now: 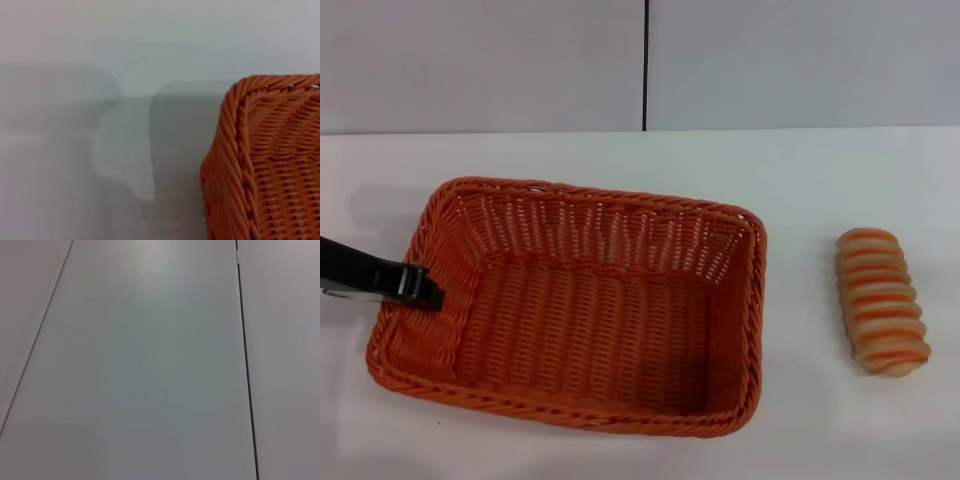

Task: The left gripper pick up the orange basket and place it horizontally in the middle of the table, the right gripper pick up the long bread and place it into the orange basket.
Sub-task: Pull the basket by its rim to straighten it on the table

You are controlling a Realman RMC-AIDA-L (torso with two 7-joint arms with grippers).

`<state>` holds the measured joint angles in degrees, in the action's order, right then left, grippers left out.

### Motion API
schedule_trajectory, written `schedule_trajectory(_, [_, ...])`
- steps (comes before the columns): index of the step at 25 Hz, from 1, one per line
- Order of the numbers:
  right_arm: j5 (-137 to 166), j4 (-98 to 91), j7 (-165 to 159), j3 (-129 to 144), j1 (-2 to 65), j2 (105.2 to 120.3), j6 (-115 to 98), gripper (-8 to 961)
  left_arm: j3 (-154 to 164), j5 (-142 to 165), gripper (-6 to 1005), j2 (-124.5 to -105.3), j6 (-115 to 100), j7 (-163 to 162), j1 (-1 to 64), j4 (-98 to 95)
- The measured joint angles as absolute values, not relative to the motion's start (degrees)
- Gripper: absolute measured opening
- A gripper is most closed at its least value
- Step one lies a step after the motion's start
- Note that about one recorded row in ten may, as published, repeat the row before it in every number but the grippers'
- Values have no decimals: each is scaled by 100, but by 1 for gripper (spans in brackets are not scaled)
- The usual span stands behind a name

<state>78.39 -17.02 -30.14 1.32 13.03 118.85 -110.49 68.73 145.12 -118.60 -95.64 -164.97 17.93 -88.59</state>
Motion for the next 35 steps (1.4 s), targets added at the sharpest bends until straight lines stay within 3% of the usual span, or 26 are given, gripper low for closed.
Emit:
schedule_trajectory(15, [7839,-1723,-3014,148,1341,11882,-11079,823,6881,14585,153,-11829,-9514,-16390,1832,-9067])
schedule_trajectory(20, [8062,-2059,-3728,275,1338,11838,-10982,823,6845,14583,363,-11820,-9510,-16377,1835,-9064])
schedule_trajectory(28, [8018,-2047,-3671,221,1301,11883,-11106,824,6698,14581,801,-11814,-9544,-16296,1848,-9120])
schedule_trajectory(35, [7992,-1982,-3564,72,1281,11896,-11182,823,6525,14550,807,-11806,-9590,-16208,1833,-9230])
